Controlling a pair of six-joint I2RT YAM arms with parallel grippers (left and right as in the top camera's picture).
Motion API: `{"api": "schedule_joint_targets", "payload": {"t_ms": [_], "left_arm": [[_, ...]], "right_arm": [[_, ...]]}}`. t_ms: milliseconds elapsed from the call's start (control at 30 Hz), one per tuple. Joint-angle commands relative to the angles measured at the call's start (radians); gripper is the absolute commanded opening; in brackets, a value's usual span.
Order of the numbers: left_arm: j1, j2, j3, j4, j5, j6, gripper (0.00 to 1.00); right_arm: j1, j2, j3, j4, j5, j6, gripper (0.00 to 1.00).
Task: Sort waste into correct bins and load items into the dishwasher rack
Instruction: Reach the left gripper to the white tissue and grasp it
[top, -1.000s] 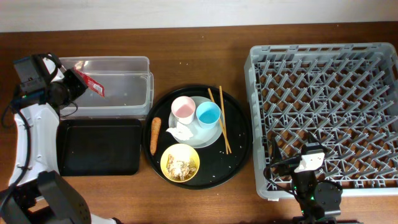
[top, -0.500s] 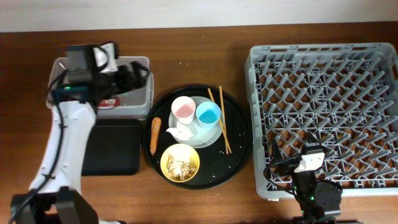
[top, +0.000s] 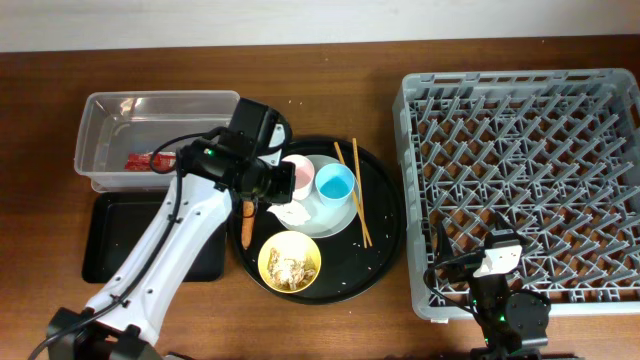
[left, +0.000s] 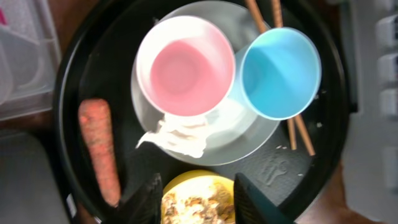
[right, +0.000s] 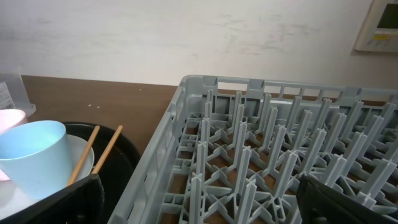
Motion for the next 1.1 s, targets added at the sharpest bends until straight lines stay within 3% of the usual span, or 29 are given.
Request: {"api": "schedule_joint_targets", "payload": {"t_ms": [0, 333, 700, 1067], "left_arm": [[-0.029, -0.013, -0.031, 0.0, -0.062, 0.003, 0.46], [-0.042, 0.015, -0.121, 0.015, -0.061, 0.002, 0.51], [-0.042, 0.028, -0.259, 0.208, -0.061, -0.005, 0.51], [-0.088, 0.049, -0.284, 0.282, -0.054, -0.013, 0.51]], "right_arm": [[-0.004, -0.004, -0.005, -0.004, 0.005, 0.008, 0.98], [-0.004, -0.004, -0.005, -0.004, 0.005, 0.008, 0.98], [-0.004, -0.004, -0.005, -0.004, 0.005, 0.008, 0.98], [-0.004, -0.004, -0.005, -0.004, 0.005, 0.008, 0.99]]}}
